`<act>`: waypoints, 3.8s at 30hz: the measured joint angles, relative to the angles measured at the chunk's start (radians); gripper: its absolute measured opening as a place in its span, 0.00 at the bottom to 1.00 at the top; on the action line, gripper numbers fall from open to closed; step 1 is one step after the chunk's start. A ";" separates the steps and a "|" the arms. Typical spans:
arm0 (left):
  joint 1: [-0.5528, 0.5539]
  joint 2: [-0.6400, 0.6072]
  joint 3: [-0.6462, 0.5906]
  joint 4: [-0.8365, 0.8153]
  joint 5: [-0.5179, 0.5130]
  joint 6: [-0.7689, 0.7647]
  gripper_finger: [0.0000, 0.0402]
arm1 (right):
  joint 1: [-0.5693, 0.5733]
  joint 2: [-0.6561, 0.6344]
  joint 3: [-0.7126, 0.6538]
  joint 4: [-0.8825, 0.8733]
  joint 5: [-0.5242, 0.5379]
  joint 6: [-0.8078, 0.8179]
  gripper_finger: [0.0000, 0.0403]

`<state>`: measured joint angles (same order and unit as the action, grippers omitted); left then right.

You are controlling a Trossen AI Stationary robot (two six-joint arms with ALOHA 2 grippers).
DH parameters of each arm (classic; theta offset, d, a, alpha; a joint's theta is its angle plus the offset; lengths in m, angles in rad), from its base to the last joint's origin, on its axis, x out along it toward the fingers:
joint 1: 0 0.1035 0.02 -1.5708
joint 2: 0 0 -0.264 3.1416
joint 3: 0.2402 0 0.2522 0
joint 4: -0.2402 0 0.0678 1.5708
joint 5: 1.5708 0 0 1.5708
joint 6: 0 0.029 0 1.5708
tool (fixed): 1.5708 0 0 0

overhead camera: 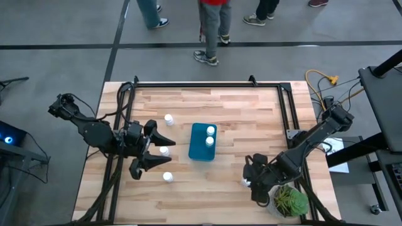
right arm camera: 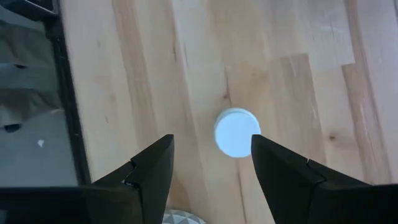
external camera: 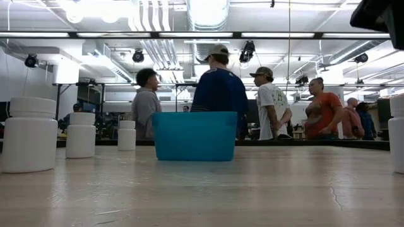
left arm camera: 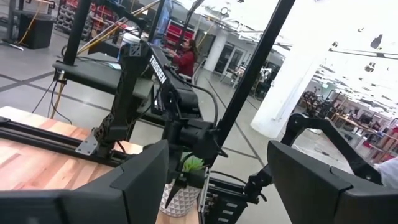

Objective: Pick and place pill bottles into a basket
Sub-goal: Put the white medicine bottle into the container

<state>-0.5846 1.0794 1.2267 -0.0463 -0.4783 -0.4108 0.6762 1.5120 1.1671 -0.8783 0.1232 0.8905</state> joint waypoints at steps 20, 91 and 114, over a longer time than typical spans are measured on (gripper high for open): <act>0.000 0.000 -0.003 0.001 -0.004 -0.001 0.64 | -0.069 0.000 -0.179 0.166 -0.045 -0.024 0.51; 0.003 -0.052 -0.060 0.006 -0.078 0.026 0.64 | -0.190 0.115 -0.104 0.339 -0.146 -0.032 0.42; 0.003 -0.222 -0.070 -0.154 -0.173 0.052 0.64 | -0.418 0.188 0.399 -0.170 -0.093 -0.380 0.42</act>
<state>-0.5819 0.8574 1.1568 -0.2001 -0.6511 -0.3592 0.2580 1.7003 1.5664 -1.0488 0.0299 0.5110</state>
